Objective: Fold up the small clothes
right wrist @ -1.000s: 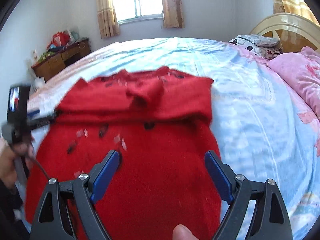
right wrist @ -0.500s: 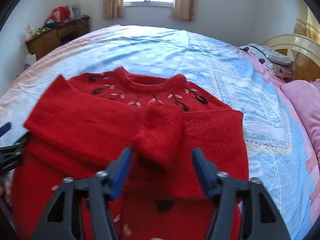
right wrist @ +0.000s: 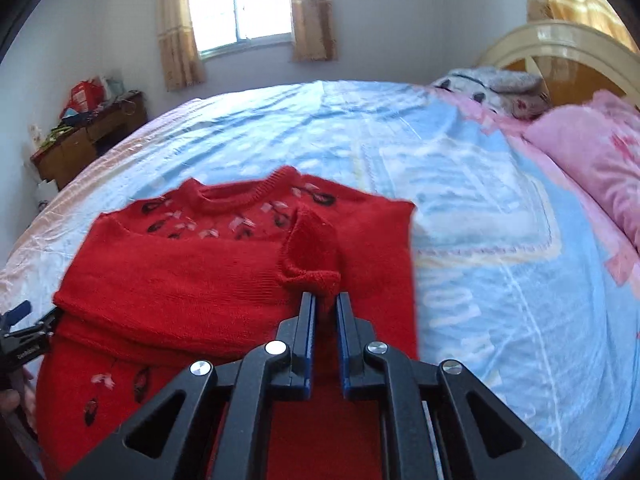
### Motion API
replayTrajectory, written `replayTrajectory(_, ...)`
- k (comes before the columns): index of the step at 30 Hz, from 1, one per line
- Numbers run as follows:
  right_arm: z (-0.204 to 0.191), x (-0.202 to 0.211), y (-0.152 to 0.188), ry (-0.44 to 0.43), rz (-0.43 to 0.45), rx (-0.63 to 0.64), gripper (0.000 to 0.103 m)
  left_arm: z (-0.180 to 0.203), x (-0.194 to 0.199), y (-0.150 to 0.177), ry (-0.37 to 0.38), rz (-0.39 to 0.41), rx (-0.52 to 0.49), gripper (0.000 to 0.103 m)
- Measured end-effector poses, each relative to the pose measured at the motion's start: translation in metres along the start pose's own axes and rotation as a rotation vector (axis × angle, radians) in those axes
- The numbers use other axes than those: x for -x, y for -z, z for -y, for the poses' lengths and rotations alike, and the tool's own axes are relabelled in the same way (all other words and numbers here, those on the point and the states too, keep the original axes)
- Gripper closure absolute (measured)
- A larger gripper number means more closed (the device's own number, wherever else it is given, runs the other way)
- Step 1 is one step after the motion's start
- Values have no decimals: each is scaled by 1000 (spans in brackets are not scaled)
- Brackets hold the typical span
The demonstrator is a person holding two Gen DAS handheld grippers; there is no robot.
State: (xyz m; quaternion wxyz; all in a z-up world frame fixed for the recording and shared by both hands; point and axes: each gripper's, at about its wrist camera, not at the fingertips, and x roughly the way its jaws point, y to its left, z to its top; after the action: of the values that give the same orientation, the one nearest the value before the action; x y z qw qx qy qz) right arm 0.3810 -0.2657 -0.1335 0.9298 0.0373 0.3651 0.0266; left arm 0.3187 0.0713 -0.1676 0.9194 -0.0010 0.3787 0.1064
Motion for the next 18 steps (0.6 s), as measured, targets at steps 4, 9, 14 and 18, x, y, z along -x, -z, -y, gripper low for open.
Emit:
replayTrajectory(4, 34, -6, 5, -60, -39, -160, 93, 0, 0, 0, 0, 2, 0, 0)
replayTrajectory(9, 46, 3, 3, -56, -32, -197, 92, 0, 1, 0, 1, 9, 1, 0)
replayTrajectory(14, 51, 17, 0, -23, 2, -230, 84, -6, 0, 0, 33, -6, 28, 0)
replayTrajectory(18, 25, 46, -8, 24, 127, -79, 78, -20, 15, 3, 44, 22, 101, 0)
